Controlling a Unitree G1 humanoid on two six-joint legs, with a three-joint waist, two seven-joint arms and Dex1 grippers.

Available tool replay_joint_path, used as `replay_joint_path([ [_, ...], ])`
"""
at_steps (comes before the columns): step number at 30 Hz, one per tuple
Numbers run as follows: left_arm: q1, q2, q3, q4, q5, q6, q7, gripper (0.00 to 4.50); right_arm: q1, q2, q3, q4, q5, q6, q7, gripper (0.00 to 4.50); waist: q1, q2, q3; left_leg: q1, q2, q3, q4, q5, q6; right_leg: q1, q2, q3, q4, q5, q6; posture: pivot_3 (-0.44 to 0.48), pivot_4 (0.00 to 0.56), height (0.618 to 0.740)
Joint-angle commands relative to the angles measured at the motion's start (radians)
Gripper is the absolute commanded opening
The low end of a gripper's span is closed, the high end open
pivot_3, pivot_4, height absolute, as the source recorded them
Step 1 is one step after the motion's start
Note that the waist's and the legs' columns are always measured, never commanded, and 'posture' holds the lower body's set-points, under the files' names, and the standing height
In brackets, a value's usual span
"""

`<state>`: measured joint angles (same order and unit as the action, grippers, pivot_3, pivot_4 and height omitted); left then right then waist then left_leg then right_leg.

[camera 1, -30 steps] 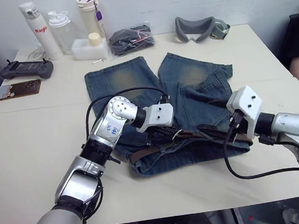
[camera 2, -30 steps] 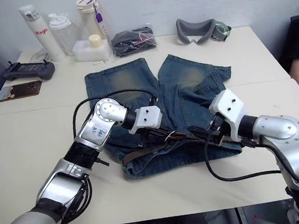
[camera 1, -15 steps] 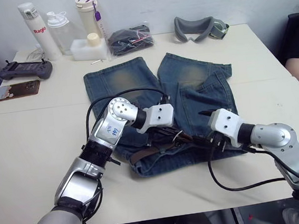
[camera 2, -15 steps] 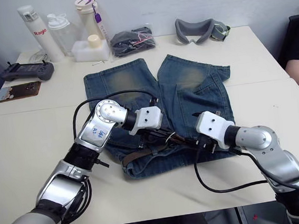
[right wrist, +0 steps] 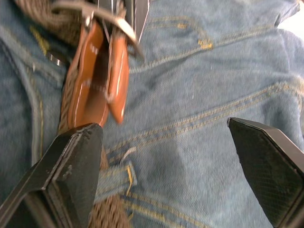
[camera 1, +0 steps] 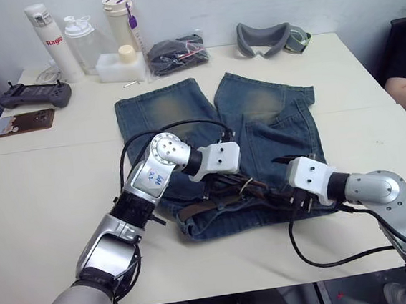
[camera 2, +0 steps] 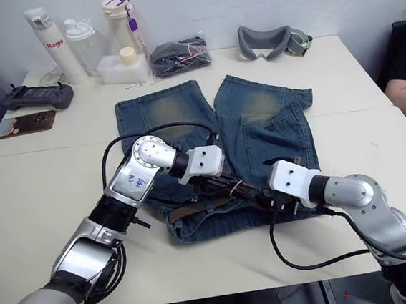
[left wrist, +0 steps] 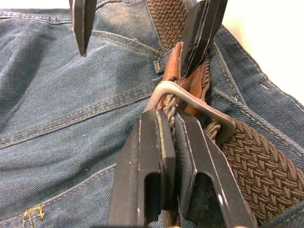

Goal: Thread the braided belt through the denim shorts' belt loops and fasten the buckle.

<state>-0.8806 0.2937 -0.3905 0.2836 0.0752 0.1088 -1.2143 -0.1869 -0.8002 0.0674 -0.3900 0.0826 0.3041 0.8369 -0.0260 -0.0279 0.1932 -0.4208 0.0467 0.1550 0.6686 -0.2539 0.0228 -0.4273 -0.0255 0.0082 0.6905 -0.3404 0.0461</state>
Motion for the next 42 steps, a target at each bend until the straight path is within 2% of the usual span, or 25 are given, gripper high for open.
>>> replay_joint_path([
  [1, -0.006, -0.009, 0.009, -0.047, -0.034, -0.006, 0.004, 0.00, -0.024, 0.030, 0.009, -0.034, 0.018, 0.004, -0.006, 4.46, -0.001, 0.000, 0.000, 0.000, 0.000, 0.000, 0.000, 0.000, 0.000, 0.000, 0.000, 0.000, 0.000, 0.000, 0.000, 0.000, 0.150, 0.728],
  [2, -0.004, -0.008, 0.008, -0.048, -0.034, -0.006, 0.003, 0.00, -0.030, 0.038, 0.013, -0.043, 0.021, 0.013, -0.006, 4.46, -0.001, 0.000, 0.000, 0.000, 0.000, 0.000, 0.000, 0.000, 0.000, 0.000, 0.000, 0.000, 0.000, 0.000, 0.000, 0.000, 0.150, 0.728],
  [5, -0.003, -0.005, 0.007, -0.048, -0.032, -0.007, 0.001, 0.00, -0.034, 0.048, 0.014, -0.051, 0.023, 0.027, -0.003, 3.66, 0.000, 0.000, 0.000, 0.000, 0.000, 0.000, 0.000, 0.000, 0.000, 0.000, 0.000, 0.000, 0.000, 0.000, 0.000, 0.000, 0.150, 0.728],
  [12, -0.008, -0.006, 0.012, -0.040, -0.032, 0.003, 0.014, 0.00, -0.028, 0.050, -0.001, -0.048, 0.040, 0.020, 0.010, 0.21, 0.000, 0.000, 0.000, 0.000, 0.000, -0.001, 0.000, 0.000, 0.000, 0.000, 0.000, 0.000, 0.000, 0.000, 0.000, 0.000, 0.150, 0.728],
  [13, -0.010, -0.008, 0.019, -0.039, -0.040, 0.025, 0.014, 0.00, -0.028, 0.051, -0.001, -0.047, 0.040, 0.018, 0.010, 0.05, 0.000, 0.000, 0.000, 0.000, 0.000, -0.001, 0.000, 0.000, 0.000, 0.000, 0.000, 0.000, 0.000, 0.000, 0.000, 0.000, 0.150, 0.728],
  [15, -0.010, -0.005, 0.040, -0.051, -0.060, 0.069, 0.020, 0.91, -0.028, 0.051, -0.002, -0.045, 0.038, 0.013, 0.010, 0.00, 0.000, 0.000, 0.000, 0.000, 0.000, -0.001, 0.000, 0.000, 0.000, 0.000, 0.000, 0.000, 0.000, 0.000, 0.000, 0.000, 0.150, 0.728],
  [17, -0.013, 0.009, 0.072, -0.077, -0.095, 0.131, 0.013, 1.59, -0.027, 0.047, -0.003, -0.037, 0.034, 0.007, 0.012, 0.00, -0.001, 0.000, 0.000, 0.000, 0.000, -0.001, 0.000, 0.000, 0.000, 0.000, 0.000, 0.000, 0.000, 0.000, 0.000, 0.000, 0.150, 0.728],
  [22, -0.015, 0.113, 0.171, -0.152, -0.200, 0.304, -0.025, 3.89, -0.014, 0.034, -0.005, -0.018, 0.028, -0.015, 0.020, 0.00, -0.002, 0.000, 0.000, 0.000, 0.000, -0.001, 0.000, 0.000, 0.000, 0.000, 0.000, 0.000, 0.000, 0.000, 0.000, 0.000, 0.150, 0.728],
  [23, -0.012, 0.138, 0.189, -0.168, -0.222, 0.343, -0.033, 4.28, -0.014, 0.033, -0.006, -0.016, 0.030, -0.017, 0.021, 0.00, -0.003, 0.000, 0.000, 0.000, 0.000, -0.001, 0.000, 0.000, -0.001, 0.000, 0.000, -0.001, 0.001, 0.000, 0.000, 0.000, 0.150, 0.728],
  [24, -0.005, 0.167, 0.207, -0.188, -0.250, 0.386, -0.048, 4.43, -0.016, 0.031, -0.008, -0.012, 0.031, -0.019, 0.022, 0.00, -0.003, 0.000, 0.000, 0.000, 0.000, -0.001, 0.000, 0.000, -0.001, 0.000, 0.000, -0.001, 0.001, 0.000, 0.000, 0.000, 0.150, 0.728],
  [27, 0.036, 0.251, 0.256, -0.251, -0.322, 0.503, -0.067, 4.43, -0.020, 0.025, -0.014, 0.000, 0.034, -0.027, 0.027, 0.00, -0.003, 0.000, 0.000, 0.001, 0.000, -0.001, -0.001, 0.001, -0.001, 0.000, 0.000, -0.001, 0.001, -0.001, -0.001, 0.000, 0.150, 0.728],
  [30, 0.092, 0.317, 0.285, -0.317, -0.394, 0.612, -0.085, 3.57, -0.024, 0.023, -0.013, 0.005, 0.037, -0.030, 0.031, 0.00, -0.001, 0.000, 0.000, 0.001, 0.000, -0.001, 0.000, 0.001, -0.001, 0.000, 0.000, -0.001, 0.001, -0.001, -0.001, 0.000, 0.150, 0.728],
  [34, 0.202, 0.384, 0.261, -0.459, -0.472, 0.689, -0.109, 1.83, -0.034, 0.021, -0.009, 0.010, 0.035, -0.038, 0.037, 0.00, 0.000, 0.000, 0.000, 0.000, 0.000, -0.003, 0.000, 0.001, -0.001, 0.001, -0.001, -0.002, 0.001, -0.001, -0.001, 0.000, 0.150, 0.728],
  [37, 0.307, 0.419, 0.206, -0.516, -0.436, 0.659, -0.079, 0.47, -0.035, 0.019, -0.009, 0.004, 0.035, -0.038, 0.038, 0.00, -0.002, 0.000, 0.000, 0.001, 0.000, -0.004, 0.000, 0.001, -0.001, 0.002, -0.001, -0.002, 0.001, -0.001, -0.001, 0.000, 0.150, 0.728],
  [38, 0.334, 0.428, 0.189, -0.534, -0.432, 0.657, -0.074, 0.20, -0.034, 0.018, -0.009, -0.001, 0.035, -0.037, 0.038, 0.00, -0.002, 0.000, 0.000, 0.001, 0.000, -0.004, 0.000, 0.001, -0.001, 0.002, -0.001, -0.002, 0.000, -0.001, -0.001, 0.000, 0.150, 0.728],
  [39, 0.354, 0.436, 0.172, -0.549, -0.430, 0.655, -0.072, 0.03, -0.032, 0.018, -0.008, -0.005, 0.034, -0.037, 0.037, 0.00, -0.002, 0.000, 0.000, 0.001, 0.000, -0.004, -0.001, 0.001, -0.001, 0.002, -0.001, -0.002, 0.000, -0.001, -0.001, 0.000, 0.150, 0.728],
  [42, 0.397, 0.469, 0.123, -0.583, -0.417, 0.633, -0.085, 0.03, -0.022, 0.017, -0.008, -0.014, 0.032, -0.037, 0.035, 0.00, 0.000, 0.000, 0.000, 0.001, 0.000, -0.005, -0.001, 0.001, -0.001, 0.002, -0.001, -0.003, 0.000, -0.001, -0.002, 0.000, 0.150, 0.728],
])
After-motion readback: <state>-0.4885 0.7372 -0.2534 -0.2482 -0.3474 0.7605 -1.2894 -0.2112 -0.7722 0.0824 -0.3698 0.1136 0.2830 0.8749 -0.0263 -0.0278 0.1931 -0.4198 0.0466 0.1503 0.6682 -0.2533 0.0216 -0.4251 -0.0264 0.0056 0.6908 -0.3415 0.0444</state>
